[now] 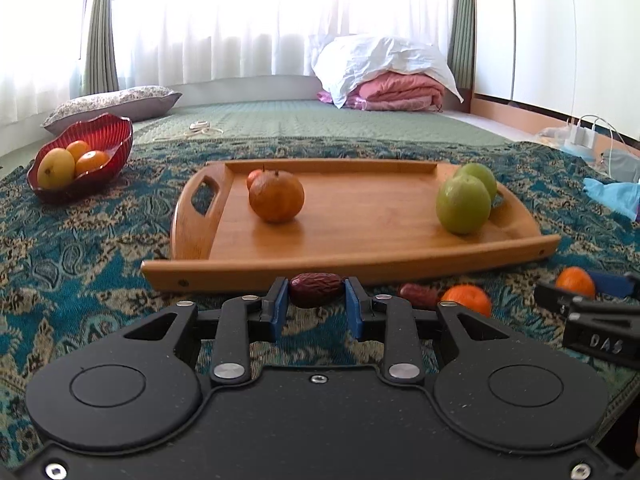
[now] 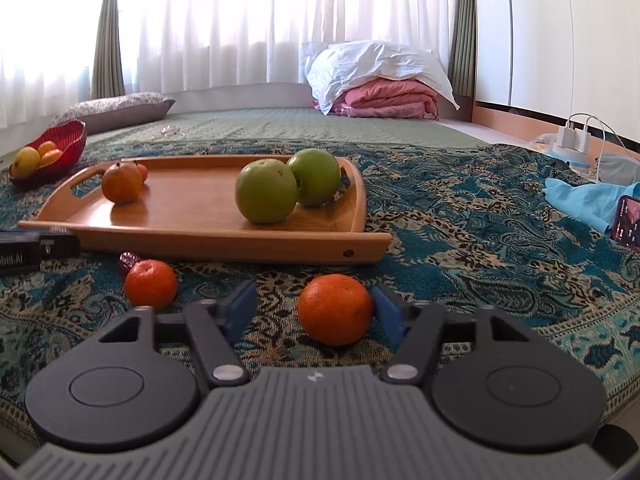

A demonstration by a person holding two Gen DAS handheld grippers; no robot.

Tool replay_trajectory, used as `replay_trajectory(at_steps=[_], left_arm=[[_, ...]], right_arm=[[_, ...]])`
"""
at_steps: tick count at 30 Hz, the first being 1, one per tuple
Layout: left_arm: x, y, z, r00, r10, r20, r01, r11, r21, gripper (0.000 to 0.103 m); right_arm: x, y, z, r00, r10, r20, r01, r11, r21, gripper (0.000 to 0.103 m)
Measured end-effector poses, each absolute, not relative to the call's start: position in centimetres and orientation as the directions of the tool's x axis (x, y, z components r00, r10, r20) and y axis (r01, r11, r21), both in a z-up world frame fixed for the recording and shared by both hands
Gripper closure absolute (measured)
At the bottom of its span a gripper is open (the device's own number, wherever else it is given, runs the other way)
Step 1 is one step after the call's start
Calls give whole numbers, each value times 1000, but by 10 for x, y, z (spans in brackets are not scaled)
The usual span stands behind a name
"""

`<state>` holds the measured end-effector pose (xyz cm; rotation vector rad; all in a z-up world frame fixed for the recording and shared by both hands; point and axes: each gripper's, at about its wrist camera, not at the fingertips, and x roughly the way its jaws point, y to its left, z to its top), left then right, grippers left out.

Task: Organize fruits
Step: 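Grasp a mandarin with the right tool while the left tool grasps a red date, then carry the mandarin and red date over the wooden tray with both tools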

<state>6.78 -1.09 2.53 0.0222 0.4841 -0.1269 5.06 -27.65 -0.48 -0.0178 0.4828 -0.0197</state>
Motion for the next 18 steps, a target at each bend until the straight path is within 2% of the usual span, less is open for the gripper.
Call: replay_trajectory(at_steps=[2,3,10,18], left_arm=[[69,-11,29,881,-116,-459,127,992,-7,75],[70,-10,31,883,-114,-456,126,992,-4,75],[81,-5,40,887,-92,-452,99,995,-8,75],[102,2,42,883,-72,-463,72,997,-16,75]], right_arm=[[51,-274,-5,878,-57,-476,39,998,-49,57],[51,-274,-4,878,-74,-473,53,997,-56,58],[51,-277,9,895,-49,-443,34,999,-41,60],[75,-249,32,919,80,-385,-96,995,-21,60]])
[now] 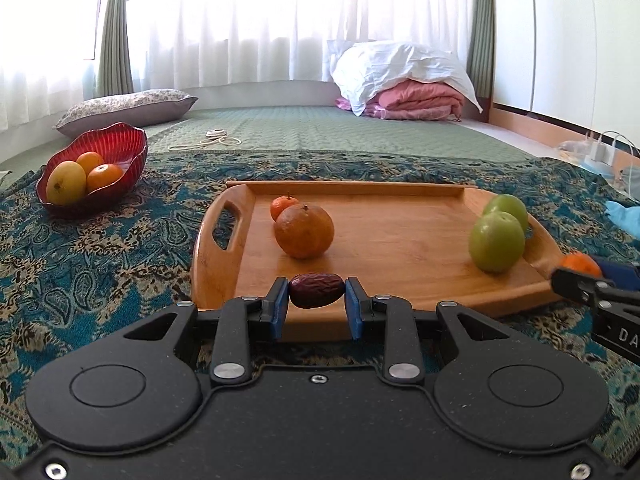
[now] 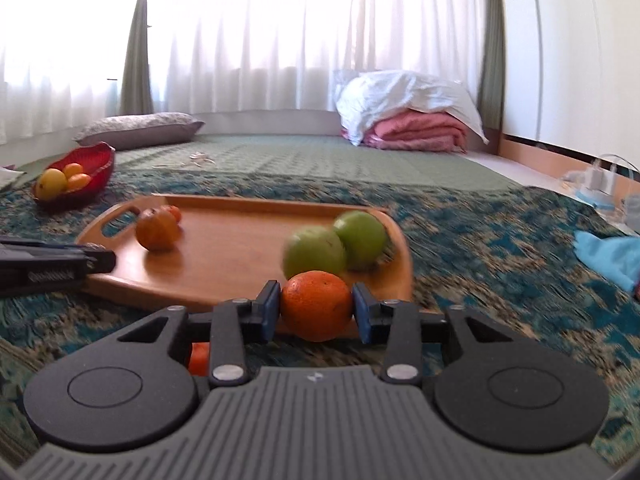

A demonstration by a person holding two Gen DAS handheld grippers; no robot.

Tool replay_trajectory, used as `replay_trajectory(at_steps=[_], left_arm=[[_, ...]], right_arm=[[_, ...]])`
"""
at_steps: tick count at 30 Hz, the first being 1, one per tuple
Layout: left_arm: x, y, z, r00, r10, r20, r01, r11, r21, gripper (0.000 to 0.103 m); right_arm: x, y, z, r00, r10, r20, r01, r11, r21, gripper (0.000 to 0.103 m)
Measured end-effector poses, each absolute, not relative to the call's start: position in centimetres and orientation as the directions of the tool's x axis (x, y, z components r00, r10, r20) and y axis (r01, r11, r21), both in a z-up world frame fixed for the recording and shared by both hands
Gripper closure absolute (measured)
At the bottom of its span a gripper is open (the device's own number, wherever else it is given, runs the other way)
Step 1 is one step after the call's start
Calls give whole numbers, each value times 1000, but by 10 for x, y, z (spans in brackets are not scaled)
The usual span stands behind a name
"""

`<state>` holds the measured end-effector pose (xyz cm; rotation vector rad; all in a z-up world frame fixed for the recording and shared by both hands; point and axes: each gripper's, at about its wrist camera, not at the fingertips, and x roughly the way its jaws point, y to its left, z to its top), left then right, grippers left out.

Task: Organize fruits
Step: 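Carry the mandarin and red date over the wooden tray with both tools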

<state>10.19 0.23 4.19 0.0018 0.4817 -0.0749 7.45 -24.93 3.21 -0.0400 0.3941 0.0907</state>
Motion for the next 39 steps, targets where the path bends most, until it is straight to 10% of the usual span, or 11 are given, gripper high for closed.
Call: replay_trajectory(at_steps=[39], left_arm=[[166,11,21,827,-26,-561,44,999,20,74]], right_arm=[[155,-210,13,836,163,-524,-159,986,53,60]])
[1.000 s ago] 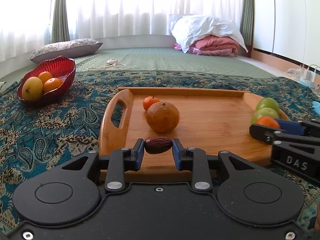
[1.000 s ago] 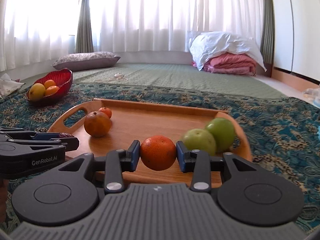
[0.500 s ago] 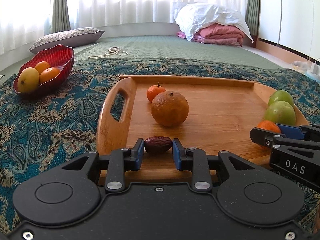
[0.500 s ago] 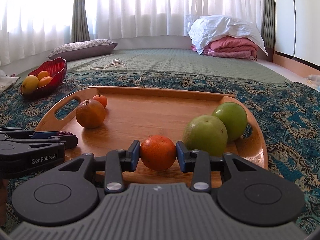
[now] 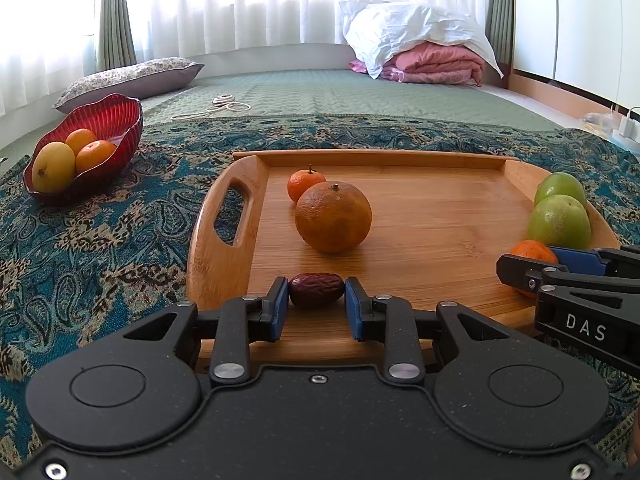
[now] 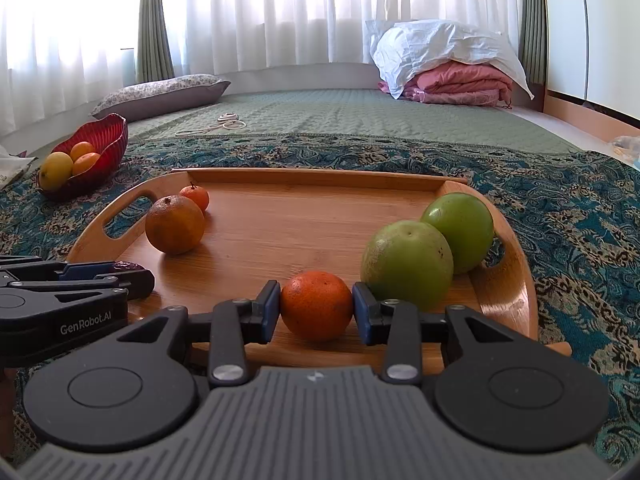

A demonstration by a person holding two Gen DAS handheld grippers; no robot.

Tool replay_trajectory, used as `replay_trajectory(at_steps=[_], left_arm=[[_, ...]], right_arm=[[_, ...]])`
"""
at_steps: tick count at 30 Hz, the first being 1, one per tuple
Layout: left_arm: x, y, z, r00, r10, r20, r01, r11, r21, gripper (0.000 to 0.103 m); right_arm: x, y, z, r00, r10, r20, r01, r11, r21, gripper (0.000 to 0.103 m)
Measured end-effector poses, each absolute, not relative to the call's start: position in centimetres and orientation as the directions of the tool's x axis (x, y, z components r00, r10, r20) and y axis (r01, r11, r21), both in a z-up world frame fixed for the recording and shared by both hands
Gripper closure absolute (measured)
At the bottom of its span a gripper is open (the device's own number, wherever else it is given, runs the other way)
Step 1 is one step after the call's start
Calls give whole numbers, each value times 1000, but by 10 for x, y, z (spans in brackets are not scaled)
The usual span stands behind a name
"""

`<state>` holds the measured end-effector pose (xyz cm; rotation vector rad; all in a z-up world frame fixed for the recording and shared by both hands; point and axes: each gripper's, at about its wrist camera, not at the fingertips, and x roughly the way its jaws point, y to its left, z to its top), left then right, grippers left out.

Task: Organize fruits
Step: 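Carry the mandarin and red date over the wooden tray with both tools, then open both tools to release the date and mandarin on the tray, then grasp another mandarin with the right tool while the left tool grasps a second date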

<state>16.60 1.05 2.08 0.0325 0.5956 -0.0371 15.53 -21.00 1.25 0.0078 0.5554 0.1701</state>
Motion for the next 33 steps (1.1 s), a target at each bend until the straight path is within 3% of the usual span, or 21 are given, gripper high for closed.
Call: replay_trajectory(at_steps=[10,21,23,33], left_arm=[[163,11,22,827,-35,-562,51,999,14,73],[140,7,31,846,-63,-530,85,996,18,43],[134,6,33,846,-79,-528,97,995,7,31],[108,-6,43,835,-155,-528,187,982,8,19]], right_arm=[[153,-212,14,835,179,-521,-163,984,77,56],[118,-221,26,868,194,-457,-197,979,40,42],[110,-223,27,870,196,-452,-203,979,32,41],[71,-231,26,867,234,-440,-257,966,6,34]])
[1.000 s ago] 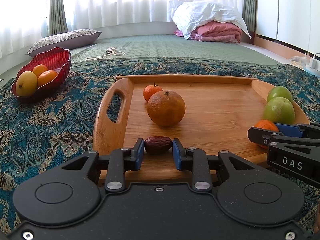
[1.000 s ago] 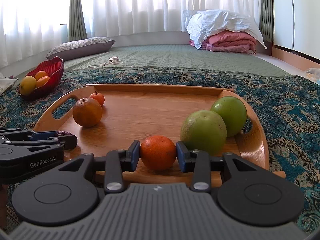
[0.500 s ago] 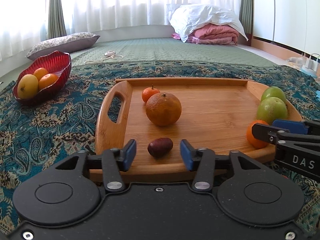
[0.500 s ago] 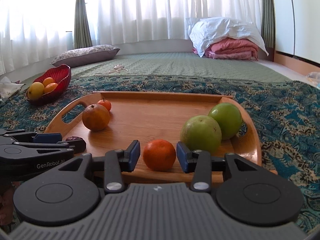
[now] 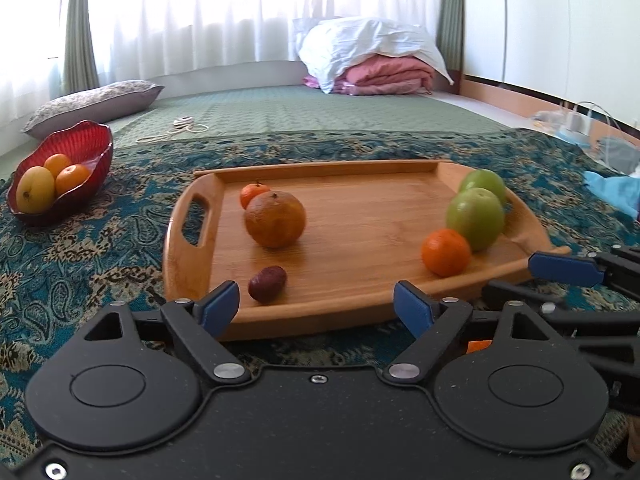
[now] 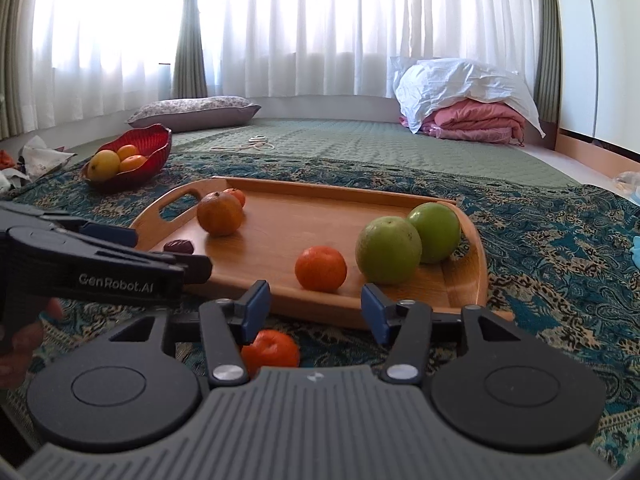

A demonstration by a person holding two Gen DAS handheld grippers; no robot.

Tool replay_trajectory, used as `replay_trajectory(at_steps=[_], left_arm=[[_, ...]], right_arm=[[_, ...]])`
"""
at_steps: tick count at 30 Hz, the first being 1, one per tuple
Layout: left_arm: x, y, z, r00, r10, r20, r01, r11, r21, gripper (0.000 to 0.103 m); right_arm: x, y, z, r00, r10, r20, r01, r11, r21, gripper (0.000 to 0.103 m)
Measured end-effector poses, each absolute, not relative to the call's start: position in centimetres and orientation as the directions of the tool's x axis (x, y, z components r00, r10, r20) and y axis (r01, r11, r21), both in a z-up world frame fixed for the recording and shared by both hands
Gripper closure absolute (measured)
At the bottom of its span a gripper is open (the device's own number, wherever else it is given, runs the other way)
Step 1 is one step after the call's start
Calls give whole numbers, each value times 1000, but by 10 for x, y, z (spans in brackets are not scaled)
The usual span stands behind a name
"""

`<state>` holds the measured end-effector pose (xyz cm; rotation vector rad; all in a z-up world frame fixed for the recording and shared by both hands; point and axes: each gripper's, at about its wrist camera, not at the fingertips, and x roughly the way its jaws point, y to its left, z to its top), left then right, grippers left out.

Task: Organize fruits
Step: 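Grasp another mandarin with the right tool while the left tool grasps a second date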

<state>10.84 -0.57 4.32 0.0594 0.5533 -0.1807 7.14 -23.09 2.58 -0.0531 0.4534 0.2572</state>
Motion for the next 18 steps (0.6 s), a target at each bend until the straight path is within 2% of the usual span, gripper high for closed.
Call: replay_trajectory(at_steps=[8,9,11,13,18], left_arm=[[102,-4,43,823,-166,-543,194,981,-6,18],[102,-4,42,822,-168,-544,195,981,-8,18],[101,-4,42,821,-170,-545,199,980,-7,17],[100,-6,41,820,-177,-544,207,978,-5,17],[95,-11,38,821,-199,-535,235,972,1,13]], right_arm=[[65,-219,9,813,277,-512,-328,945,-10,35],[66,-218,6,809,276,-519,-328,945,-8,38],[68,-216,3,797,284,-534,-331,944,8,55],[69,-216,1,794,290,-534,-327,945,27,63],[64,-219,3,827,255,-500,-289,957,10,64]])
